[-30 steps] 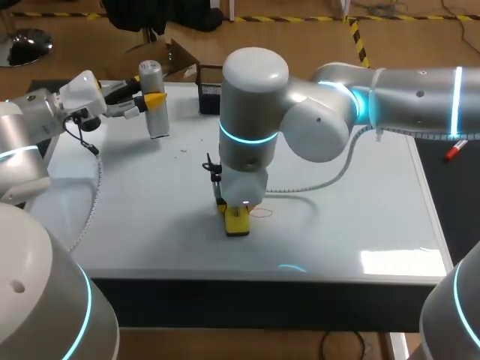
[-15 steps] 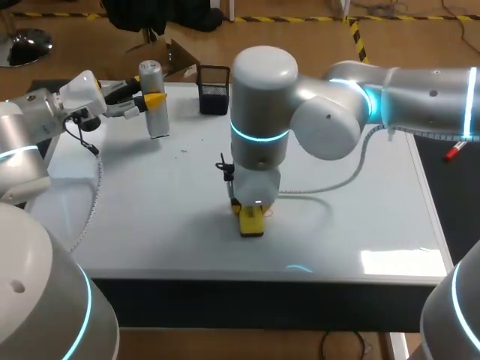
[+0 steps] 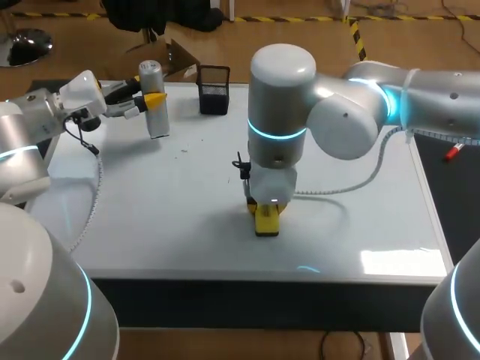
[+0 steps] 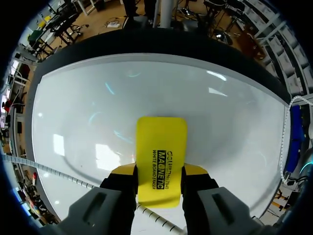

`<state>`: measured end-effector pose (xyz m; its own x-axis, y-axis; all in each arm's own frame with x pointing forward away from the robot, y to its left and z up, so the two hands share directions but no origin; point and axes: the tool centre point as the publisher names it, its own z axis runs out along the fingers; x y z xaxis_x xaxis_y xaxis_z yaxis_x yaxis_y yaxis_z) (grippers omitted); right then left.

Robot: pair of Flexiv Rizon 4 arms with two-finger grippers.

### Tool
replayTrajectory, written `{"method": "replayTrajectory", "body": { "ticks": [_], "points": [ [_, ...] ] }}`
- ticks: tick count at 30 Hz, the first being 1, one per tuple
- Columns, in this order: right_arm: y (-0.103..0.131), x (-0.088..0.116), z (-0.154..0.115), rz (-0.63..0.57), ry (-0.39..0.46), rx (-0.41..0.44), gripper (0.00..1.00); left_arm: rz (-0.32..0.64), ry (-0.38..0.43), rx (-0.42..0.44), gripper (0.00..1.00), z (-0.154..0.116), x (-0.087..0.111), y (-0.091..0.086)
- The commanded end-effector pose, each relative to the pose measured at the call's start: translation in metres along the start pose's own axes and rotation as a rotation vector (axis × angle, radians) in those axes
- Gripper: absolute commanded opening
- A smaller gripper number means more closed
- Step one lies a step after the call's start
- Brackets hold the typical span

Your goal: Pick up the inspection probe, press it on each red-marked spot on the whiteboard one by one, put down the probe, pick up the eraser, and wipe off all the red marks.

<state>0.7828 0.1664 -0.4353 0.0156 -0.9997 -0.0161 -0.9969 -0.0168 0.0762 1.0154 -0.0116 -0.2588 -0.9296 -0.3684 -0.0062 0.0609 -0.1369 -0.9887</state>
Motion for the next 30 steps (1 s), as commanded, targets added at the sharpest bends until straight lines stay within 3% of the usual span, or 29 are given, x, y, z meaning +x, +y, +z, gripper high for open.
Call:
{"method": "replayTrajectory", "body": {
  "ticks": [1,17,30],
  "points": [
    [0.003,0.018,0.029,0.003,-0.002,0.002,0.0,0.001,-0.004,-0.001,0.0,0.0,0.001,-0.002],
    [0.008,0.041,0.022,0.034,0.033,-0.004,0.0,0.001,-0.004,-0.001,0.0,0.0,0.001,-0.002],
    [-0.001,0.039,-0.042,-0.032,0.033,0.039,0.0,0.001,-0.004,-0.001,0.0,0.0,0.001,-0.002]
  ]
}}
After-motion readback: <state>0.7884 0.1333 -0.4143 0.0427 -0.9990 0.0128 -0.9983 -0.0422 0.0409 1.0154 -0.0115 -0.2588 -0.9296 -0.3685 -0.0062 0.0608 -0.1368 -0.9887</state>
